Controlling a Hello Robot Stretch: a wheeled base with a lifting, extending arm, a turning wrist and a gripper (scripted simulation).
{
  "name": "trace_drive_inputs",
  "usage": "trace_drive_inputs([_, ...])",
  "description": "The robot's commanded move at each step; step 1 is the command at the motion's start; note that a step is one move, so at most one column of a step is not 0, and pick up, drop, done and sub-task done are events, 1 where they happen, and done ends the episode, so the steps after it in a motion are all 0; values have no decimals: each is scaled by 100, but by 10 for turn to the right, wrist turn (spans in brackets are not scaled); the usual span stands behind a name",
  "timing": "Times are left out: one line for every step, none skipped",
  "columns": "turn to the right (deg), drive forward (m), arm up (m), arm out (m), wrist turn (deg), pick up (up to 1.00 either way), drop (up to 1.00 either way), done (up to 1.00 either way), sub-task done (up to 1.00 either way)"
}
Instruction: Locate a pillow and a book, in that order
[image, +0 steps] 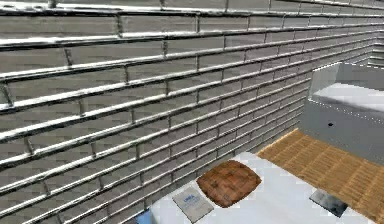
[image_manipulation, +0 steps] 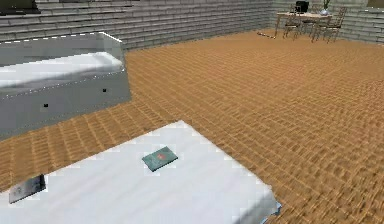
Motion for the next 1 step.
trace_drive_inputs([0,0,0,0,0,0,0,100,0])
